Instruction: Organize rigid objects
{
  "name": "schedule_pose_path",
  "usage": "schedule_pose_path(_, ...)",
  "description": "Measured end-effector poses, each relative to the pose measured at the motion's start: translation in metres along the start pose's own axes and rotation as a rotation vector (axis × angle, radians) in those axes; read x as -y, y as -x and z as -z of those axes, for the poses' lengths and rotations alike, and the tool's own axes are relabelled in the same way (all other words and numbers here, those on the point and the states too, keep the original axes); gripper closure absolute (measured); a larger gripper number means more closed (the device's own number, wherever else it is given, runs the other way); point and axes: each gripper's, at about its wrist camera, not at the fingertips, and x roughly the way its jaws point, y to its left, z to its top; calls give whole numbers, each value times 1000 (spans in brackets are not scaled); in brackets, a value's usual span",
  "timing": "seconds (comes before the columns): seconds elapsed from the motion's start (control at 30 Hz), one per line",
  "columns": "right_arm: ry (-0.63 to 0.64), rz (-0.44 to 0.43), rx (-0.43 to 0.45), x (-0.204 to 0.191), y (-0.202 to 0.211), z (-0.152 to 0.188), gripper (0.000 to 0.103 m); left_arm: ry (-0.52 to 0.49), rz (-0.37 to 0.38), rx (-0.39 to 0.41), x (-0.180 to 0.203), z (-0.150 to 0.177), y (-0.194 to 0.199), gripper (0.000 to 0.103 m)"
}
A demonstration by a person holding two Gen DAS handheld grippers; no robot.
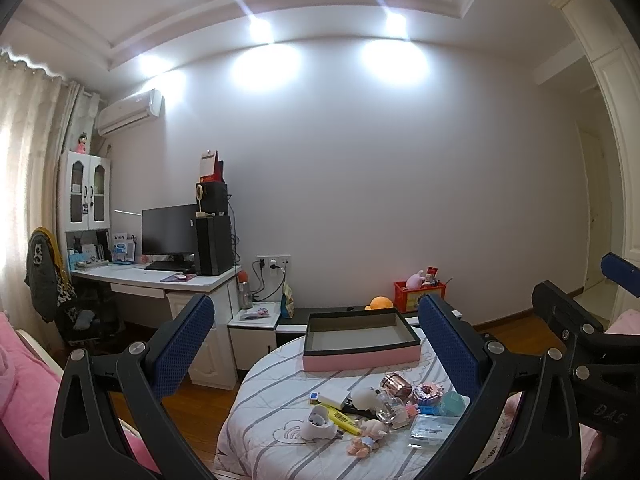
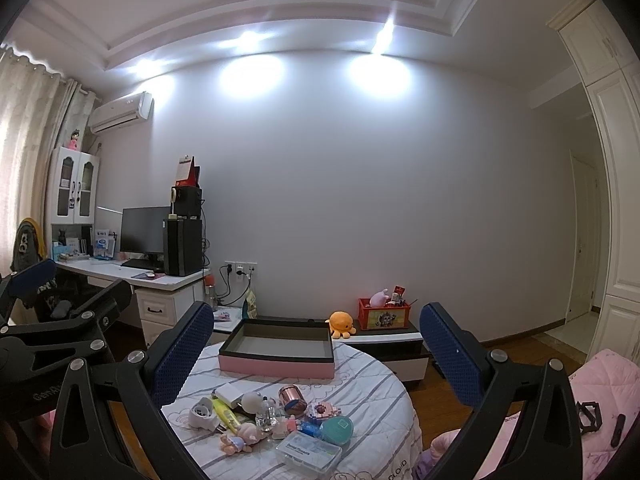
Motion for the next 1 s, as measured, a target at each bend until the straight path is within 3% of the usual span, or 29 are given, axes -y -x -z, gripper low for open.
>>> schedule_pose_path(1.0,9,6,-6,-4,1,-3,0,3,-12,-1,-1,-3,0,0)
